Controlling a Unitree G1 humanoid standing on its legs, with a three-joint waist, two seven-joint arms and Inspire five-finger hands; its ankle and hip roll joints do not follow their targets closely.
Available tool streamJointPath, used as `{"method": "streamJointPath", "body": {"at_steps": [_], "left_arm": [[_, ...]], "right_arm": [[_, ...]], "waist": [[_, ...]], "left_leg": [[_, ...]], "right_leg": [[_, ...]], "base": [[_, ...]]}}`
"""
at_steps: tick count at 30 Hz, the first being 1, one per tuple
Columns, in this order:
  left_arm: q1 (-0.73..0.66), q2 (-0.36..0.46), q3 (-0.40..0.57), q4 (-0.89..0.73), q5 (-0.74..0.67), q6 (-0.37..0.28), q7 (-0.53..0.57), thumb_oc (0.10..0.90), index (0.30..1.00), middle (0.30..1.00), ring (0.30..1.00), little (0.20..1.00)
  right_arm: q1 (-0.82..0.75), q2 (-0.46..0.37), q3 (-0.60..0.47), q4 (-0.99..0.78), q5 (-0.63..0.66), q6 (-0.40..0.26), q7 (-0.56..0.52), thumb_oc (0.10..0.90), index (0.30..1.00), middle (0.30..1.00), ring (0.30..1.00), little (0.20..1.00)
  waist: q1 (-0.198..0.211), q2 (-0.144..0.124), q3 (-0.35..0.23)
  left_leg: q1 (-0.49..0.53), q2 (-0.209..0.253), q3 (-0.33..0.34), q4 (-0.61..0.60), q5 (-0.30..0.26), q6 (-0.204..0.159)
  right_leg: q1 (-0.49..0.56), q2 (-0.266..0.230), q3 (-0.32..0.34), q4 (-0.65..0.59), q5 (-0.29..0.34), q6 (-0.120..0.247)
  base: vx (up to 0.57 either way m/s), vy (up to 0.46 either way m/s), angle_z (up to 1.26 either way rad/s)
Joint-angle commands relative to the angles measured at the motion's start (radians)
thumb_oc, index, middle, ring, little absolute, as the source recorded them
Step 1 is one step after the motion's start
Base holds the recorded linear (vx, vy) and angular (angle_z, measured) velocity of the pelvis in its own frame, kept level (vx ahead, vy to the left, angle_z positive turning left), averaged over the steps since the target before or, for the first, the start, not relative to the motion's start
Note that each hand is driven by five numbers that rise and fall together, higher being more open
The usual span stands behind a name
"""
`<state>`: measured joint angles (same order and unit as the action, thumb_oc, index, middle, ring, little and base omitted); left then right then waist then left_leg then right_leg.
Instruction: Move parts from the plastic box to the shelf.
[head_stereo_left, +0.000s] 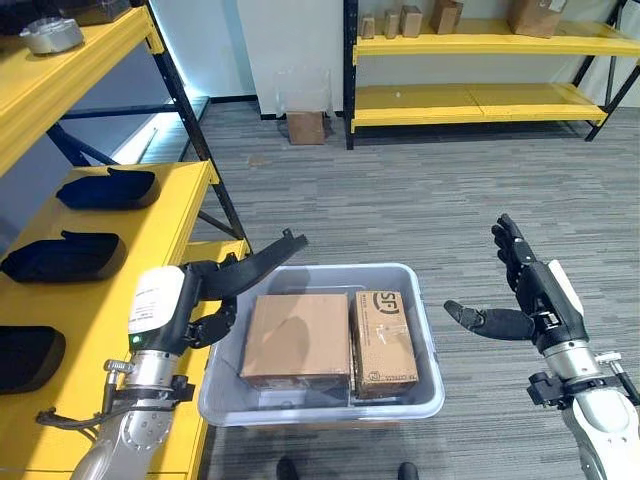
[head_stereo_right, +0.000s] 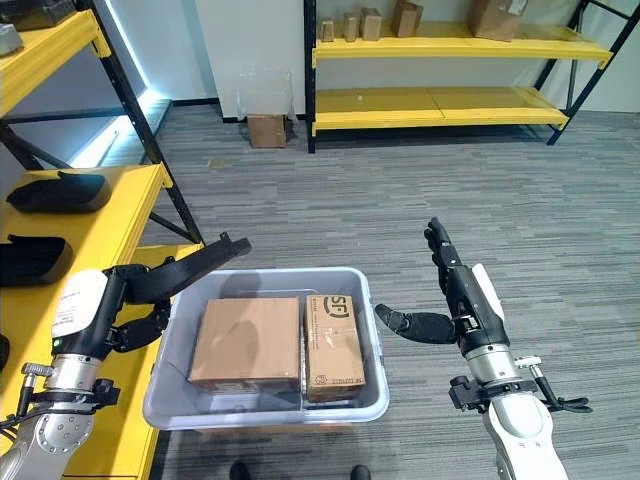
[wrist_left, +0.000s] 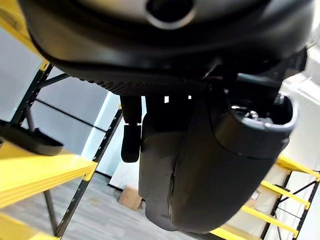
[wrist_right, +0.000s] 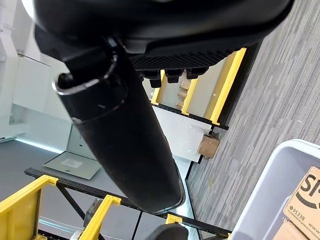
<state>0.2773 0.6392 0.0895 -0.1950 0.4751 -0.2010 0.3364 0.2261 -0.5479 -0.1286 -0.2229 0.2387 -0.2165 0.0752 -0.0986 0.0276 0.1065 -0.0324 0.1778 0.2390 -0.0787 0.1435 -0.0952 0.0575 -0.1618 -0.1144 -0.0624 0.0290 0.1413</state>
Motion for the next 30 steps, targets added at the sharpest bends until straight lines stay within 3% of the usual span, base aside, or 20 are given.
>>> {"method": "streamJointPath", "body": {"at_steps": [1,3,4,7,8,9,10,11,13,15,16,17,19,22,25,26,30], "left_arm": [[-0.152,0.066,0.186,-0.133,-0.044,-0.051,0.105,0.4,0.3,0.3,0.3,0.3],[-0.137,0.081,0.205,-0.146,-0.039,-0.044,0.109,0.4,0.3,0.3,0.3,0.3],[-0.12,0.098,0.229,-0.157,-0.029,-0.041,0.108,0.4,0.3,0.3,0.3,0.3],[-0.094,0.109,0.254,-0.174,-0.02,-0.04,0.104,0.4,0.3,0.3,0.3,0.3],[-0.086,0.125,0.254,-0.18,-0.022,-0.044,0.094,0.4,0.3,0.3,0.3,0.3],[-0.098,0.132,0.245,-0.181,-0.02,-0.045,0.096,0.4,0.3,0.3,0.3,0.3],[-0.109,0.142,0.24,-0.182,-0.024,-0.047,0.088,0.4,0.3,0.3,0.3,0.3],[-0.115,0.158,0.231,-0.183,-0.012,-0.052,0.077,0.4,0.3,0.3,0.3,0.3],[-0.116,0.159,0.231,-0.184,-0.012,-0.052,0.076,0.4,0.3,0.3,0.3,0.3],[-0.119,0.128,0.209,-0.178,-0.021,-0.057,0.062,0.4,0.3,0.3,0.3,0.3],[-0.119,0.128,0.207,-0.178,-0.021,-0.057,0.062,0.4,0.3,0.3,0.3,0.3],[-0.121,0.102,0.199,-0.185,-0.021,-0.061,0.056,0.4,0.3,0.3,0.3,0.3],[-0.117,0.088,0.2,-0.189,-0.019,-0.064,0.052,0.4,0.3,0.3,0.3,0.3],[-0.131,0.054,0.205,-0.188,-0.022,-0.064,0.054,0.4,0.3,0.3,0.3,0.3],[-0.14,0.046,0.201,-0.188,-0.022,-0.064,0.054,0.4,0.3,0.3,0.3,0.3],[-0.139,0.041,0.198,-0.19,-0.021,-0.064,0.052,0.4,0.3,0.3,0.3,0.3],[-0.125,0.038,0.199,-0.194,-0.016,-0.064,0.05,0.4,0.3,0.3,0.3,0.3]], "right_arm": [[-0.229,-0.084,0.039,-0.041,0.03,-0.102,-0.048,0.9,1.0,1.0,1.0,1.0],[-0.304,-0.108,0.104,-0.032,0.03,-0.103,-0.049,0.9,1.0,1.0,1.0,1.0],[-0.353,-0.128,0.139,-0.033,0.028,-0.107,-0.047,0.9,1.0,1.0,1.0,1.0],[-0.396,-0.159,0.177,-0.038,0.035,-0.106,-0.036,0.9,1.0,1.0,1.0,1.0],[-0.411,-0.191,0.175,-0.048,0.04,-0.105,-0.031,0.9,1.0,1.0,1.0,1.0],[-0.417,-0.205,0.175,-0.051,0.034,-0.107,-0.036,0.9,1.0,1.0,1.0,1.0],[-0.416,-0.213,0.171,-0.051,0.034,-0.108,-0.037,0.9,1.0,1.0,1.0,1.0],[-0.399,-0.211,0.161,-0.051,0.012,-0.108,-0.044,0.9,1.0,1.0,1.0,1.0],[-0.397,-0.21,0.159,-0.052,0.011,-0.108,-0.045,0.9,1.0,1.0,1.0,1.0],[-0.353,-0.197,0.131,-0.055,0.006,-0.104,-0.04,0.9,1.0,1.0,1.0,1.0],[-0.349,-0.196,0.129,-0.056,0.005,-0.104,-0.04,0.9,1.0,1.0,1.0,1.0],[-0.295,-0.168,0.101,-0.055,0.012,-0.105,-0.035,0.9,1.0,1.0,1.0,1.0],[-0.268,-0.159,0.081,-0.06,0.012,-0.102,-0.032,0.9,1.0,1.0,1.0,1.0],[-0.182,-0.114,-0.001,-0.057,0.021,-0.101,-0.04,0.9,1.0,1.0,1.0,1.0],[-0.142,-0.09,-0.047,-0.053,0.008,-0.102,-0.061,0.9,1.0,1.0,1.0,1.0],[-0.121,-0.084,-0.069,-0.058,-0.01,-0.098,-0.067,0.9,1.0,1.0,1.0,1.0],[-0.113,-0.071,-0.075,-0.063,-0.034,-0.09,-0.066,0.9,1.0,1.0,1.0,1.0]], "waist": [[0.021,0.002,0.064],[0.047,-0.004,0.093],[0.064,-0.001,0.113],[0.09,0.001,0.133],[0.112,0.007,0.155],[0.117,0.002,0.163],[0.116,0.001,0.168],[0.119,-0.017,0.157],[0.118,-0.015,0.155],[0.106,-0.032,0.139],[0.104,-0.031,0.14],[0.084,-0.03,0.127],[0.072,-0.026,0.12],[0.024,0.003,0.084],[-0.004,0.026,0.067],[-0.008,0.037,0.058],[0.006,0.033,0.053]], "left_leg": [[-0.004,0.179,-0.008,0.081,0.01,-0.055],[-0.018,0.205,-0.017,0.11,0.027,-0.057],[-0.03,0.23,-0.027,0.113,0.064,-0.062],[-0.048,0.24,-0.047,0.098,0.116,-0.07],[-0.081,0.235,-0.073,0.058,0.186,-0.084],[-0.106,0.218,-0.034,0.035,0.19,-0.088],[-0.119,0.199,-0.038,0.031,0.191,-0.084],[-0.111,0.159,-0.032,0.029,0.152,-0.077],[-0.117,0.161,-0.035,0.03,0.155,-0.075],[-0.08,0.123,-0.032,0.135,0.061,-0.057],[-0.084,0.123,-0.037,0.147,0.053,-0.057],[-0.035,0.119,-0.022,0.182,-0.003,-0.055],[-0.003,0.12,-0.017,0.2,-0.018,-0.057],[0.119,0.12,0.016,0.208,-0.063,-0.076],[0.137,0.11,0.053,0.133,-0.089,-0.075],[0.129,0.097,0.081,0.075,-0.119,-0.069],[0.134,0.065,0.094,0.038,-0.146,-0.052]], "right_leg": [[-0.091,0.026,0.035,0.339,-0.245,-0.059],[-0.14,0.059,0.045,0.415,-0.269,-0.082],[-0.168,0.085,0.044,0.446,-0.268,-0.096],[-0.183,0.105,0.03,0.454,-0.275,-0.109],[-0.182,0.107,-0.015,0.45,-0.286,-0.119],[-0.171,0.088,-0.054,0.431,-0.286,-0.12],[-0.169,0.081,-0.076,0.413,-0.275,-0.12],[-0.157,0.064,-0.112,0.359,-0.256,-0.111],[-0.156,0.067,-0.116,0.351,-0.248,-0.111],[-0.137,0.047,-0.155,0.252,-0.201,-0.112],[-0.13,0.046,-0.159,0.247,-0.201,-0.11],[-0.118,0.037,-0.214,0.208,-0.189,-0.112],[-0.111,0.035,-0.235,0.196,-0.181,-0.112],[-0.107,0.025,-0.312,0.175,-0.177,-0.107],[-0.126,0.001,-0.361,0.195,-0.16,-0.093],[-0.126,-0.02,-0.377,0.201,-0.145,-0.078],[-0.11,-0.051,-0.38,0.188,-0.106,-0.056]], "base": [[-0.24,-0.242,-0.23],[-0.21,-0.313,-0.23],[-0.18,-0.357,-0.3],[-0.13,-0.271,-0.21],[-0.17,-0.32,0.03],[-0.22,-0.37,0.58],[-0.19,-0.35,1.38],[-0.14,-0.21,1.51],[-0.08,-0.133,0.98],[-0.12,-0.169,1.01],[-0.11,-0.096,1.06],[-0.07,-0.039,1.1],[-0.03,-0.005,0.92],[0.0,0.095,0.68],[-0.03,0.209,0.7],[0.04,0.248,0.98],[0.04,0.229,0.61]]}}
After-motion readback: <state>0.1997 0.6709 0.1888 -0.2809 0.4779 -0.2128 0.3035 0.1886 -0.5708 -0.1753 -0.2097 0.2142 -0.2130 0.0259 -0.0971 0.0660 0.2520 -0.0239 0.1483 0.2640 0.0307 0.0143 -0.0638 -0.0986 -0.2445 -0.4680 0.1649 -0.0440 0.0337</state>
